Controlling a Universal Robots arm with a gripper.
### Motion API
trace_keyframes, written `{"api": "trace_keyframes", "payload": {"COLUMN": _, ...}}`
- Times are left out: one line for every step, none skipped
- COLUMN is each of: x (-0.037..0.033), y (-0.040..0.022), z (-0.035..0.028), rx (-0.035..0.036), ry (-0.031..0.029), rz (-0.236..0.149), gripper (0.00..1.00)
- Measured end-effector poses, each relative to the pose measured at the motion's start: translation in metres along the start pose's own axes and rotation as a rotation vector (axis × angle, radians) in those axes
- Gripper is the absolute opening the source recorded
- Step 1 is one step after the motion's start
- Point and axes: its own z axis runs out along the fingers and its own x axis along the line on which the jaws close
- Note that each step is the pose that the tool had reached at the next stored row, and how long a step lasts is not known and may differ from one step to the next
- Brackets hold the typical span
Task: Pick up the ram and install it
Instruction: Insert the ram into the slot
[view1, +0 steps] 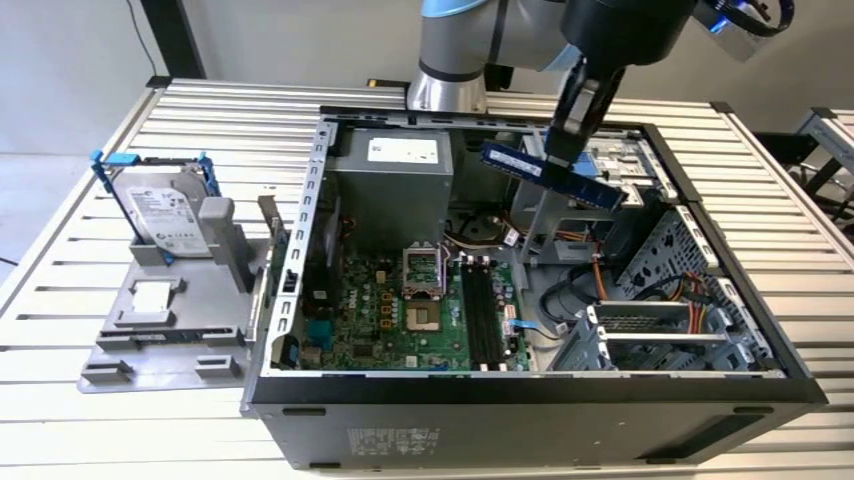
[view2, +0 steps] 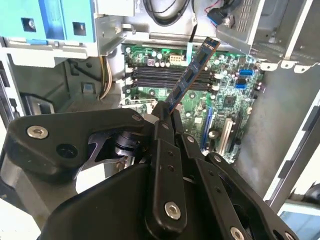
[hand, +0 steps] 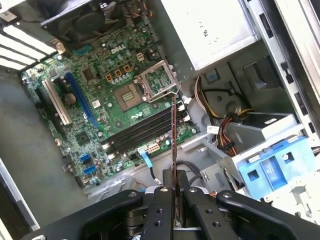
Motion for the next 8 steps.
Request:
{"api": "trace_keyframes", "payload": {"x": 0.0, "y": 0.0, "z": 0.0, "rx": 0.0002, "ry": -0.0004, "rz": 0.016, "gripper": 0.0}}
{"api": "trace_keyframes", "payload": {"x": 0.0, "y": 0.0, "z": 0.0, "rx": 0.0005, "ry": -0.0009, "rz": 0.03, "gripper": 0.0}}
{"api": "trace_keyframes", "payload": {"x": 0.0, "y": 0.0, "z": 0.0, "rx": 0.0007, "ry": -0.0013, "rz": 0.045, "gripper": 0.0}}
{"api": "trace_keyframes", "payload": {"x": 0.0, "y": 0.0, "z": 0.0, "rx": 0.0009, "ry": -0.0017, "rz": 0.06, "gripper": 0.0}}
{"api": "trace_keyframes", "payload": {"x": 0.0, "y": 0.0, "z": 0.0, "rx": 0.0011, "ry": -0.0022, "rz": 0.076, "gripper": 0.0}}
{"api": "trace_keyframes", "payload": {"x": 0.0, "y": 0.0, "z": 0.0, "rx": 0.0013, "ry": -0.0026, "rz": 0.09, "gripper": 0.0}}
{"api": "trace_keyframes", "payload": {"x": 0.0, "y": 0.0, "z": 0.0, "rx": 0.0015, "ry": -0.003, "rz": 0.105, "gripper": 0.0}}
{"api": "trace_keyframes", "payload": {"x": 0.0, "y": 0.0, "z": 0.0, "rx": 0.0017, "ry": -0.0034, "rz": 0.119, "gripper": 0.0}}
